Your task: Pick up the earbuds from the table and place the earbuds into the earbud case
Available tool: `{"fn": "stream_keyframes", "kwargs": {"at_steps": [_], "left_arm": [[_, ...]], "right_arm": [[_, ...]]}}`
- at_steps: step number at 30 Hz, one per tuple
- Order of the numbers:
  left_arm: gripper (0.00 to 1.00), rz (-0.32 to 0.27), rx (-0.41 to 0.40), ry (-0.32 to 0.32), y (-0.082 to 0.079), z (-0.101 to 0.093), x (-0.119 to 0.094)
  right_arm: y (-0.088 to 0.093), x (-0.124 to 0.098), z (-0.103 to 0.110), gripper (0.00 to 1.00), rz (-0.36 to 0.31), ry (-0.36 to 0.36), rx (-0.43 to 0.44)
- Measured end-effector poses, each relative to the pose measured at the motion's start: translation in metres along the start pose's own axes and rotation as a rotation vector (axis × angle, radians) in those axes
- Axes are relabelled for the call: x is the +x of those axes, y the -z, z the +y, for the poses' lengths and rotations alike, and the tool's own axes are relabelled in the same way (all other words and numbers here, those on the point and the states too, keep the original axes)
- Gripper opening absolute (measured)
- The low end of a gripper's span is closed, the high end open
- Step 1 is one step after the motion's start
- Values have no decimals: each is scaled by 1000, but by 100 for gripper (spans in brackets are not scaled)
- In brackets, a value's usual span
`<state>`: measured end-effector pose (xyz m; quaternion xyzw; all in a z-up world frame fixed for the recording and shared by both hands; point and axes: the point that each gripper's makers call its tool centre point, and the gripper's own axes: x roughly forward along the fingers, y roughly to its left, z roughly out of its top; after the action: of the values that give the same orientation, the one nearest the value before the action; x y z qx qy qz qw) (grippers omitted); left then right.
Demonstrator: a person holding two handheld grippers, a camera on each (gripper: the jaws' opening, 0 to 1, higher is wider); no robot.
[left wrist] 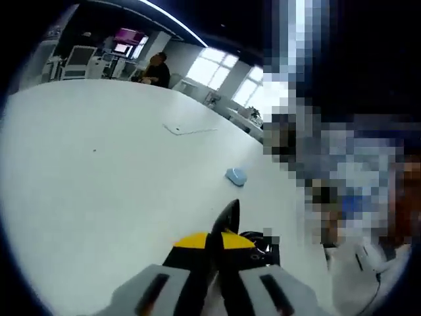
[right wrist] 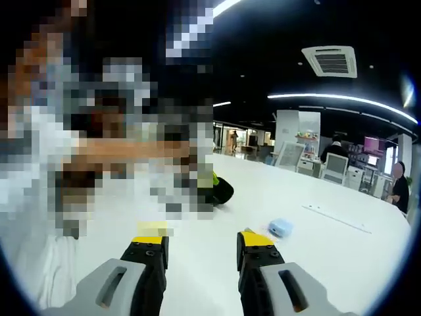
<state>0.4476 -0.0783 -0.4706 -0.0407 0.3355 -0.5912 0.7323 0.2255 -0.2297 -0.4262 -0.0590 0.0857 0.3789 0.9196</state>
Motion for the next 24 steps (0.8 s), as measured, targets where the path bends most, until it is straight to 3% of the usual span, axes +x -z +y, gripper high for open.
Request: {"fn": "stream_keyframes", "kwargs": {"at_steps": [5,8,12,15,24], "left_arm": [[6,-73,53,-15,-8,-29,1],[6,-103,98,19,-9,-61,2],[6,-106,133,74,-3,-99,5],[6,-94,152,106,6,-126,10],[6,-73,180,210,35,-184,24]], "right_arm": [[-12,0,4,40,-90,-55,66],[-18,0,6,40,-133,-85,132],[-18,4,3,39,-150,-96,182],[-15,9,3,32,-142,-100,216],[-12,26,17,26,-143,-162,296]]}}
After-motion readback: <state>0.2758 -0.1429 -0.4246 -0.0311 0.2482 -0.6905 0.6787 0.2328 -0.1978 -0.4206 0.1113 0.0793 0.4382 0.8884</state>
